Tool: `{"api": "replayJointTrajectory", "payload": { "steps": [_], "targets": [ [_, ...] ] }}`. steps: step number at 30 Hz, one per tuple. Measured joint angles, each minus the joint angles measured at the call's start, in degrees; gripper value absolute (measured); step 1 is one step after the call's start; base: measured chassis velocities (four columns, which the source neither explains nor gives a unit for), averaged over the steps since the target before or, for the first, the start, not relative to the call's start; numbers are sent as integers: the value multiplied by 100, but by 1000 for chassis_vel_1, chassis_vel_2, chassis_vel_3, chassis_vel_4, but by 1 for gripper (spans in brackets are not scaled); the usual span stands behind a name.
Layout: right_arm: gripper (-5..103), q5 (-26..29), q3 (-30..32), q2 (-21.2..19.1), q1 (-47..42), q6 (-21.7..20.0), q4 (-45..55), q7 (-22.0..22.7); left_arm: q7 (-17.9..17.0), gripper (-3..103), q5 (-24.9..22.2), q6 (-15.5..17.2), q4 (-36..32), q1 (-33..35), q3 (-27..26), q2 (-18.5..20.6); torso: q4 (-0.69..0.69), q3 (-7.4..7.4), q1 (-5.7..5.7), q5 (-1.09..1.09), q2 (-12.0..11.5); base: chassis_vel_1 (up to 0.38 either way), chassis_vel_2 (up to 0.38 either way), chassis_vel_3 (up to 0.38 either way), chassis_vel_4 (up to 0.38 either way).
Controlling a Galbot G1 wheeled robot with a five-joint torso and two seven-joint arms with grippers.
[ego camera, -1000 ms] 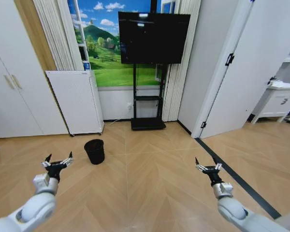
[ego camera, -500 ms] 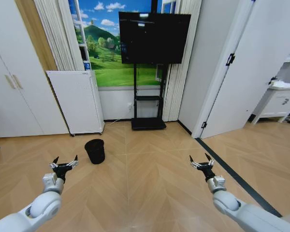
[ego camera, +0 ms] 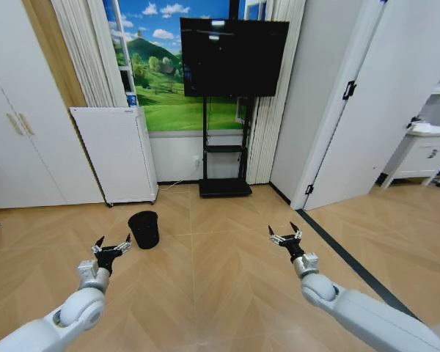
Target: Pick up the trash bin and place the garbage on the floor into it.
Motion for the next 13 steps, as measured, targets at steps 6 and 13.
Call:
{"api": "replayJointTrajectory", "payload": {
  "steps": [6,13],
  "targets": [
    [100,77,-433,244,331,-3,-153,41,-128,100,7,201,-98,26,-75,1,-1,0,0,0,0,0,0,0,0],
    [100,237,-626,368,447,-129,-134,162,-271,100,100,283,-121,34,-49,-22,-2,0,0,-1,0,0,0,0,0]
  ]
}}
